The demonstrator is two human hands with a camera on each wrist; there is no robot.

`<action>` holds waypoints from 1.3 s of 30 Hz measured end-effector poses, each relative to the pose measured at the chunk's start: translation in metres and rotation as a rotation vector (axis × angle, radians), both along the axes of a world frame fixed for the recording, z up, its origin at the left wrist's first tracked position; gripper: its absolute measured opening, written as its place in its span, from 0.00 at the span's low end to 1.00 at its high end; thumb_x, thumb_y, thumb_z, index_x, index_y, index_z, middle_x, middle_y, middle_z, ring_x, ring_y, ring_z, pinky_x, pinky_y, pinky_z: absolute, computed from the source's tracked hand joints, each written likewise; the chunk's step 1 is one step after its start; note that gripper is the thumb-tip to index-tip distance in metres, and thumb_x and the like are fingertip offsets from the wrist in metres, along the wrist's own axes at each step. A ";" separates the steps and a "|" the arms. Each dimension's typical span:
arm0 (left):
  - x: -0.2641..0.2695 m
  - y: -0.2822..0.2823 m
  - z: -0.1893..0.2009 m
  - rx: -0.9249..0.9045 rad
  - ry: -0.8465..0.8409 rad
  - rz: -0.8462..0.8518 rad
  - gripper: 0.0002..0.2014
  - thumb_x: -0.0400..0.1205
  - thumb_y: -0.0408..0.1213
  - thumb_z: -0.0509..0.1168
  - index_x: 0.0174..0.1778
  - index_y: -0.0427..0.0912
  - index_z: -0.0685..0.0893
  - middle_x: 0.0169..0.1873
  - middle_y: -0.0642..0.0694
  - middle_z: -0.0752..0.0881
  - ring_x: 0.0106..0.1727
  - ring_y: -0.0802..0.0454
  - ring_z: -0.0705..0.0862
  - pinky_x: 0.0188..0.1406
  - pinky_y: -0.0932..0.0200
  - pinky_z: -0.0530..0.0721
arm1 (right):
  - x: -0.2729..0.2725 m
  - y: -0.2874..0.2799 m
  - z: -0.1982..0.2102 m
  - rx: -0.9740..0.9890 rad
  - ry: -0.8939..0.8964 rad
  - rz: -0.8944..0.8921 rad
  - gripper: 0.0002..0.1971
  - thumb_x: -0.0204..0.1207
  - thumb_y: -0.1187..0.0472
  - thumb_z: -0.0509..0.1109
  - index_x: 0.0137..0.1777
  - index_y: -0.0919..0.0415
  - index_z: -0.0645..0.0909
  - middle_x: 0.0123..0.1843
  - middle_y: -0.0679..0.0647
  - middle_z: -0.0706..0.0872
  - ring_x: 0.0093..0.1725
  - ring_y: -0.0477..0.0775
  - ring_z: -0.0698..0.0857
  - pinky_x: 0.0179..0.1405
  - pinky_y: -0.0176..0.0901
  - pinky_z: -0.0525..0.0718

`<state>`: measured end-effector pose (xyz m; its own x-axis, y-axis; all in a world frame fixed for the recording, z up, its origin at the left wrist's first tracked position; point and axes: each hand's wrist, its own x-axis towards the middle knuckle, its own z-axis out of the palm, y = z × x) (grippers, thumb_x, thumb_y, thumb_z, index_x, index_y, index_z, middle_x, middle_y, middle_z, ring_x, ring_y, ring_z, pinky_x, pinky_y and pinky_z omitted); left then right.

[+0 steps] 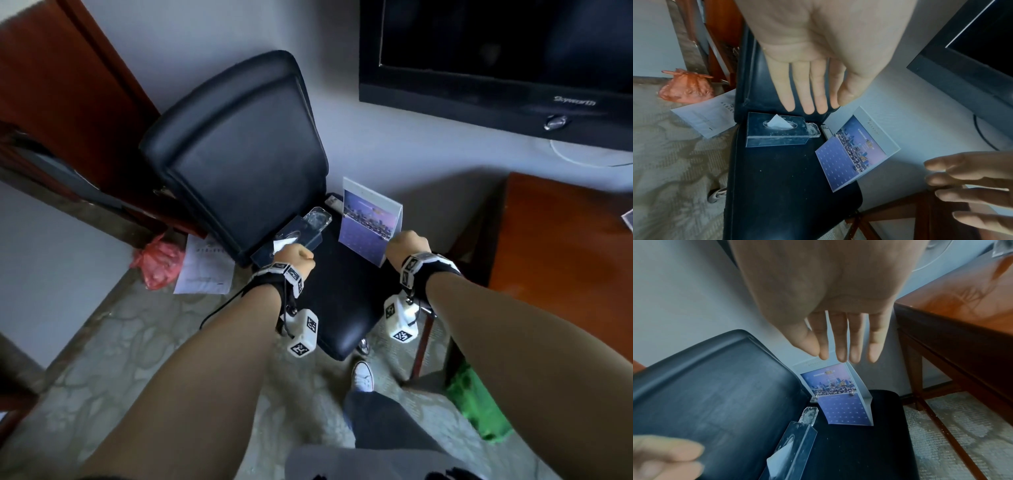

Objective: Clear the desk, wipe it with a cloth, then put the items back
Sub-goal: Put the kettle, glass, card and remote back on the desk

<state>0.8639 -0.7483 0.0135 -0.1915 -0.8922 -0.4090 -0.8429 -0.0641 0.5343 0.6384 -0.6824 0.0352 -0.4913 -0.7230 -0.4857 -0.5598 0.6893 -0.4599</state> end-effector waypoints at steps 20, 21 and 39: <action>-0.056 -0.220 -0.109 0.004 -0.333 -0.358 0.05 0.75 0.36 0.65 0.36 0.51 0.77 0.38 0.45 0.86 0.41 0.41 0.85 0.51 0.47 0.89 | -0.027 -0.187 -0.106 -0.204 0.383 0.185 0.22 0.77 0.62 0.66 0.70 0.63 0.76 0.67 0.64 0.77 0.69 0.69 0.74 0.76 0.58 0.65; -0.060 -0.230 -0.118 -0.004 -0.343 -0.384 0.05 0.76 0.36 0.65 0.37 0.50 0.77 0.38 0.46 0.84 0.39 0.42 0.82 0.50 0.48 0.87 | -0.022 -0.193 -0.115 -0.217 0.379 0.170 0.21 0.77 0.62 0.66 0.70 0.62 0.76 0.65 0.63 0.78 0.67 0.68 0.75 0.74 0.57 0.66; -0.083 -0.311 -0.318 -0.065 -0.450 -0.263 0.42 0.72 0.57 0.74 0.72 0.31 0.68 0.68 0.34 0.75 0.70 0.33 0.77 0.66 0.40 0.78 | 0.010 -0.213 -0.195 -0.619 0.801 -0.243 0.12 0.77 0.60 0.66 0.58 0.60 0.81 0.48 0.57 0.81 0.49 0.59 0.68 0.66 0.54 0.64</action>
<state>0.7807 -1.0597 -0.3049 -0.2306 -0.8638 -0.4479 -0.9730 0.2020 0.1114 0.6479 -0.8950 -0.1601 -0.6722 -0.5729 0.4690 -0.7346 0.5947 -0.3266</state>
